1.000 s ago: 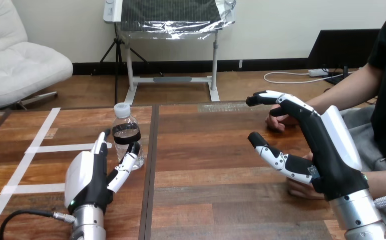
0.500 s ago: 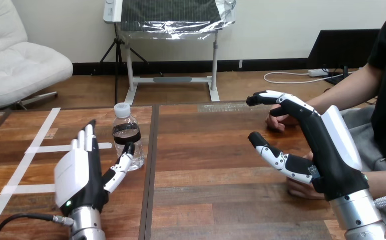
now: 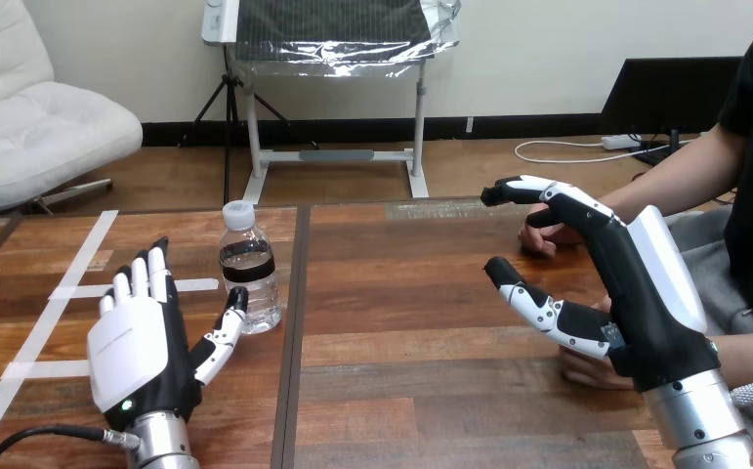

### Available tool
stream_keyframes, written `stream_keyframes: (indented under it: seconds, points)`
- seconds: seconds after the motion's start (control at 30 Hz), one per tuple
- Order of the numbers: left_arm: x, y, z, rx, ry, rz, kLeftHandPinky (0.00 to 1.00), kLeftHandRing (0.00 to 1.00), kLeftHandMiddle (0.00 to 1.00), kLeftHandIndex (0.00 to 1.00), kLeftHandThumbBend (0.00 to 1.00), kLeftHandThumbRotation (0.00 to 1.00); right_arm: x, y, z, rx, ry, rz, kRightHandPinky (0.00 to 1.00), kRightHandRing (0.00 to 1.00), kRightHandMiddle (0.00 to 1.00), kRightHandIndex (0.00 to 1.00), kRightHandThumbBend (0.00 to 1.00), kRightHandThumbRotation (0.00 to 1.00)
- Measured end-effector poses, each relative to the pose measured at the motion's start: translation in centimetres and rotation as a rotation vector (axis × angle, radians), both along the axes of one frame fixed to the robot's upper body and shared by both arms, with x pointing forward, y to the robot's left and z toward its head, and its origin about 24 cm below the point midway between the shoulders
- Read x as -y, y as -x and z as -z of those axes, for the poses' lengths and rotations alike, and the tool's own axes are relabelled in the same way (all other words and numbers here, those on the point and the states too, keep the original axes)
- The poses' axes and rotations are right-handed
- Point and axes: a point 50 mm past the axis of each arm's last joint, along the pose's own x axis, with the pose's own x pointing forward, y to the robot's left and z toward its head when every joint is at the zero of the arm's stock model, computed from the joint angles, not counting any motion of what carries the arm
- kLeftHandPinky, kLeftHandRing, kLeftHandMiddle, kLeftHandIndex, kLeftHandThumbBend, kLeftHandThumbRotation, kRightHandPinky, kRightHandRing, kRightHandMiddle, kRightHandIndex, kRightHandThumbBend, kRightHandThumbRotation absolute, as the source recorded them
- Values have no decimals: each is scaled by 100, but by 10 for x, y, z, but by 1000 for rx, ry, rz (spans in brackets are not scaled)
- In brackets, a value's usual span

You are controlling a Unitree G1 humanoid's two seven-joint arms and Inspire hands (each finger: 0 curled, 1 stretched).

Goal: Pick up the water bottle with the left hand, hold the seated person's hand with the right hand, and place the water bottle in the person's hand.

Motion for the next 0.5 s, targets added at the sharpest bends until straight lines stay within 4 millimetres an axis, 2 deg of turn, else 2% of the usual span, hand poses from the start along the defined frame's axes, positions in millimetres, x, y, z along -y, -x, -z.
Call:
stream_keyframes:
  seconds: [0.17, 0.37, 0.5]
  points:
    - [-2, -2, -2, 21, 88, -26, 100, 100, 100, 100, 52, 85, 0, 0, 0, 0, 2, 0, 70, 79, 80, 71, 41, 10]
    - [-4, -8, -5, 31, 249, -67, 99, 100, 100, 100, 61, 75, 0, 0, 0, 1, 2, 0, 70, 79, 79, 71, 41, 11]
    - [-7, -13, -7, 28, 373, -86, 93, 100, 100, 100, 70, 65, 0, -1, -1, 3, 2, -1, 70, 79, 79, 71, 41, 12]
